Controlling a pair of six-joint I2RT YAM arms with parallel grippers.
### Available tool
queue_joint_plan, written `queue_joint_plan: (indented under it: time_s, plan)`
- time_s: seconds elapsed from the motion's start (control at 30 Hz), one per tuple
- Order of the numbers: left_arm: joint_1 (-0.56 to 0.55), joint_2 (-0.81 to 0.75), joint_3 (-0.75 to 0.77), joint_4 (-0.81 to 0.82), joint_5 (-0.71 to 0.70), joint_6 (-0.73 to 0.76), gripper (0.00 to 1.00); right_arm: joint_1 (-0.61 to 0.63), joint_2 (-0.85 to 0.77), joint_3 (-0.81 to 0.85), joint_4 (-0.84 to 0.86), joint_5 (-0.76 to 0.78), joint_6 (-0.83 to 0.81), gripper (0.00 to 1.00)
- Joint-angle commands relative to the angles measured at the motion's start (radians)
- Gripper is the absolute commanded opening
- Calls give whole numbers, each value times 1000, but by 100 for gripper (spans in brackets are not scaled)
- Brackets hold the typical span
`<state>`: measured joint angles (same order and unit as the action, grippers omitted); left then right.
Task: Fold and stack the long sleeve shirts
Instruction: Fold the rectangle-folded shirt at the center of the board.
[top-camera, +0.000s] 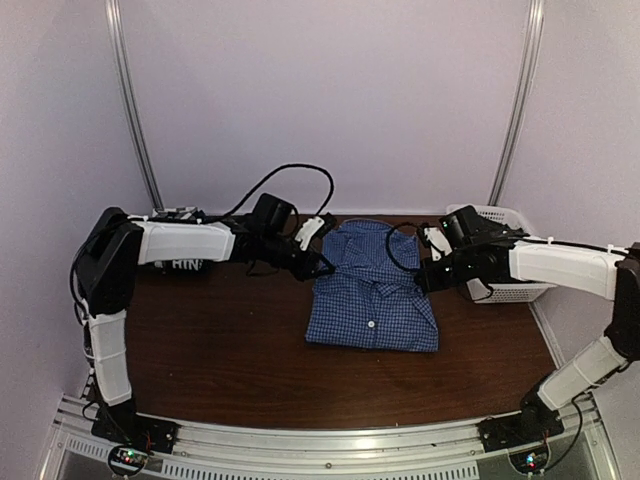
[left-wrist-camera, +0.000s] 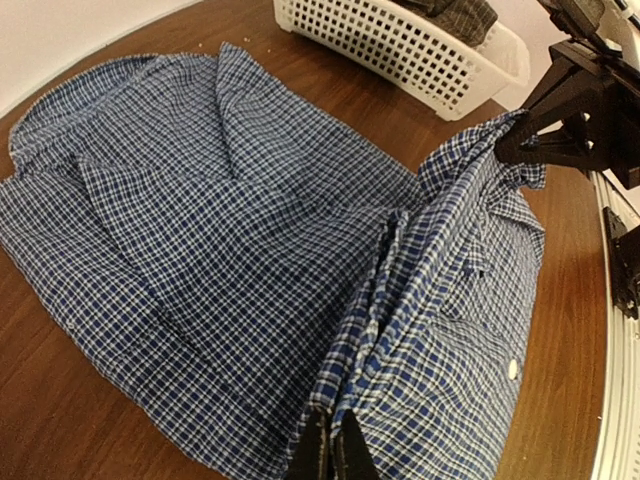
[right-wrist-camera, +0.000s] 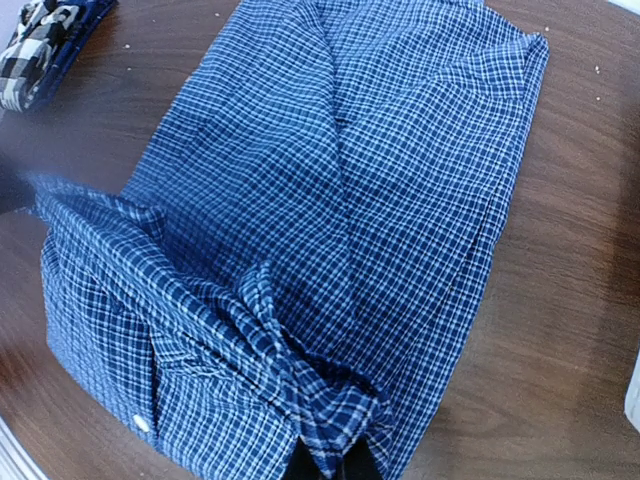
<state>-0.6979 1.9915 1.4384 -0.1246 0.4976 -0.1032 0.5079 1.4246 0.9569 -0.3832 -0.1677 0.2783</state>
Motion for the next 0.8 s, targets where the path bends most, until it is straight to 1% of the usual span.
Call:
queue_joint_plan:
  time_s: [0.0, 0.07, 0.13, 0.23, 0.27, 0.33, 0.37, 0.4, 0.43, 0.47, 0.53, 0.6, 0.67, 0.77]
  plan:
    - [63, 104, 94, -103, 6, 32, 0, -83, 93, 30, 5, -21, -90, 4]
    - [69, 138, 113, -103, 2, 25, 0, -96, 139, 41, 30, -34, -99, 8]
    - [77, 163, 128, -104, -14, 9, 3, -107, 189, 63, 43, -43, -108, 12]
    - [96, 195, 152, -123, -25, -9, 4, -121, 252, 107, 53, -44, -115, 18]
    - [102, 201, 157, -124, -36, -20, 7, -125, 268, 122, 56, -43, -115, 22]
    - [113, 206, 162, -110, -50, -42, 19, -132, 298, 154, 56, -33, -116, 30]
    - [118, 207, 165, -104, -55, -50, 27, -135, 311, 169, 53, -27, -114, 31]
    - [121, 207, 170, -99, -64, -54, 32, -137, 322, 187, 48, -19, -113, 32]
    - [122, 207, 175, -93, -67, -56, 36, -140, 328, 201, 40, -10, -111, 34]
    - [124, 207, 182, -89, -70, -55, 39, -140, 327, 210, 36, -4, -109, 35]
    - [124, 208, 197, -81, -71, -57, 49, -140, 306, 202, 46, -1, -97, 39]
    - [124, 210, 213, -79, -56, -55, 57, -140, 258, 171, 61, -1, -82, 45]
    - [124, 209, 221, -79, -52, -54, 60, -139, 203, 122, 80, -9, -66, 54]
    - [124, 183, 192, -43, -49, -71, 62, -131, 119, 36, 128, -44, -37, 69]
